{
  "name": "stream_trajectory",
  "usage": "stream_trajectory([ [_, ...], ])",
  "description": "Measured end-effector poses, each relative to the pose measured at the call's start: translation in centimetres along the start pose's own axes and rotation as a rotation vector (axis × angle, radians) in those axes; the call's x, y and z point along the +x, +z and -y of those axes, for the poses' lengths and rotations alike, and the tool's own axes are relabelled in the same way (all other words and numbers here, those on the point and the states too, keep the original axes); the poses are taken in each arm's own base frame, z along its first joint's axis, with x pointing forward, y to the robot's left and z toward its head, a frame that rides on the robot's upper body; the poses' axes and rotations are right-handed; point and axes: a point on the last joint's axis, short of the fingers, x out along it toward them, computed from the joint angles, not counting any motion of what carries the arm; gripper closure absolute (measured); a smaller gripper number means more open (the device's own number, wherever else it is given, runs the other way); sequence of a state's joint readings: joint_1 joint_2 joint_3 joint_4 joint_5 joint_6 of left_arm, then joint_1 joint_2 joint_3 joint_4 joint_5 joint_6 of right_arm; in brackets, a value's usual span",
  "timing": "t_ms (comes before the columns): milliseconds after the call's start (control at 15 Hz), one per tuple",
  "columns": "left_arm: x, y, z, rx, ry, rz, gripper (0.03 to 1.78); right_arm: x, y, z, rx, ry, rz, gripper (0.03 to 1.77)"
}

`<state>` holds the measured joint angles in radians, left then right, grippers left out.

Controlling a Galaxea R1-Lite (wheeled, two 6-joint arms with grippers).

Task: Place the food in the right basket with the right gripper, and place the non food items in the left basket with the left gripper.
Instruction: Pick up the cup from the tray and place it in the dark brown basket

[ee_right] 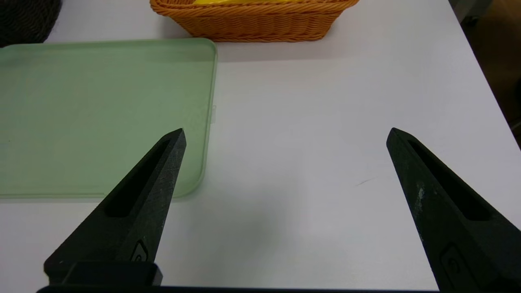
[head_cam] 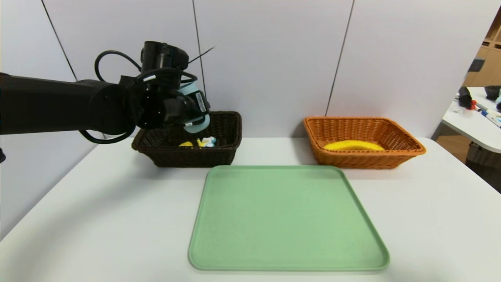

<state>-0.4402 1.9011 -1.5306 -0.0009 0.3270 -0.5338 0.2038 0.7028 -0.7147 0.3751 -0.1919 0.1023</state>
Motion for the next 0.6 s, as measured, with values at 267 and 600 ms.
stream_trajectory([
  [267, 2.2, 1.4, -0.1, -0.163, 0.055, -0.025, 0.64, 0.0, 0.0, 0.0, 0.0, 0.002, 0.0, 0.1],
  [600, 5.9, 0.5, -2.2, -0.244, 0.156, -0.072, 0.64, -0.2, 0.0, 0.0, 0.001, 0.003, 0.006, 0.1],
])
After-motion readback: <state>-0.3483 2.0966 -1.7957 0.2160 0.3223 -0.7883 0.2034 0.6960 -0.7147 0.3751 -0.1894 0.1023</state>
